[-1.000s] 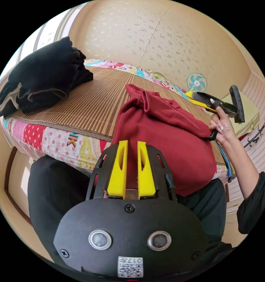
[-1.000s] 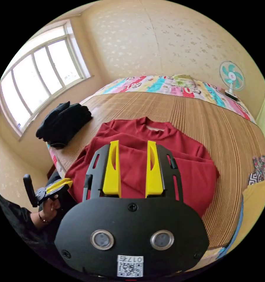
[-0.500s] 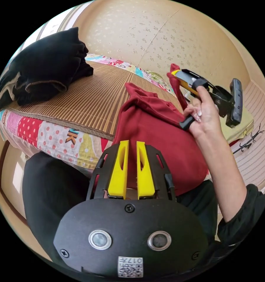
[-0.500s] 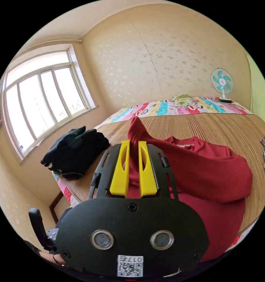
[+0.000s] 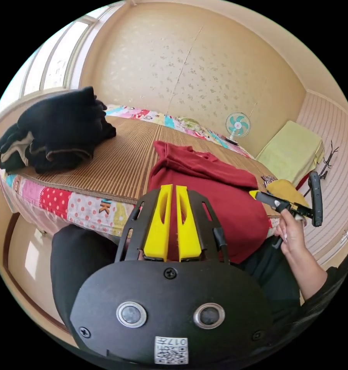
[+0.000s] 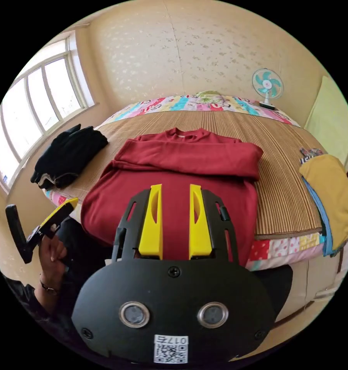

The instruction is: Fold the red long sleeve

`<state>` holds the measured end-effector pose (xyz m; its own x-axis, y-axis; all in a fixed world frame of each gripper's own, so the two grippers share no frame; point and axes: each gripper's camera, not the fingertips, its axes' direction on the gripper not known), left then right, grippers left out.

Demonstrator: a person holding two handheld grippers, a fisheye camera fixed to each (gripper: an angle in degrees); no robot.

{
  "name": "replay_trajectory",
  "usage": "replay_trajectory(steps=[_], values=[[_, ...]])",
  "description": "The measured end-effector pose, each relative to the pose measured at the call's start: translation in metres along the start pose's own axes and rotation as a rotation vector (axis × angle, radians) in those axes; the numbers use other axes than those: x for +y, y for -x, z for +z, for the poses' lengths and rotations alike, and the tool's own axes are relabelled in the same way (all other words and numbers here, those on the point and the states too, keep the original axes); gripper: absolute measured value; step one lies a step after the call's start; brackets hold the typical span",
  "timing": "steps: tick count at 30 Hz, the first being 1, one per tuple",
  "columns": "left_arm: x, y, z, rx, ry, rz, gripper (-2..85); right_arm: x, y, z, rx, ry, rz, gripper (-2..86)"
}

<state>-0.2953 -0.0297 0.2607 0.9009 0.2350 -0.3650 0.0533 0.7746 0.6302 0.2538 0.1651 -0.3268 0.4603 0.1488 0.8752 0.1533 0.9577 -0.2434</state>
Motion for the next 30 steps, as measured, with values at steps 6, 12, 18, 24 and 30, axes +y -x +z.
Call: replay_trajectory(steps=[6,12,18,24,30], values=[[-0.015,-0.043,0.096,-0.052,0.418,0.129,-0.7,0.008,-0.045,0.034,0.151,0.251,0.055,13.8],[-0.064,-0.085,0.173,-0.171,0.584,0.311,-1.0,-0.061,-0.043,0.074,0.105,0.312,0.002,14.2],[-0.082,-0.133,0.253,-0.386,0.449,0.545,-1.0,-0.128,-0.024,0.129,0.192,0.219,-0.122,13.8],[-0.132,-0.142,0.332,-0.468,0.399,0.514,-1.0,-0.214,-0.045,0.185,0.155,0.197,-0.101,13.7],[-0.183,-0.110,0.375,-0.283,0.426,0.310,-0.9,-0.257,-0.028,0.222,0.266,0.155,-0.168,12.3]])
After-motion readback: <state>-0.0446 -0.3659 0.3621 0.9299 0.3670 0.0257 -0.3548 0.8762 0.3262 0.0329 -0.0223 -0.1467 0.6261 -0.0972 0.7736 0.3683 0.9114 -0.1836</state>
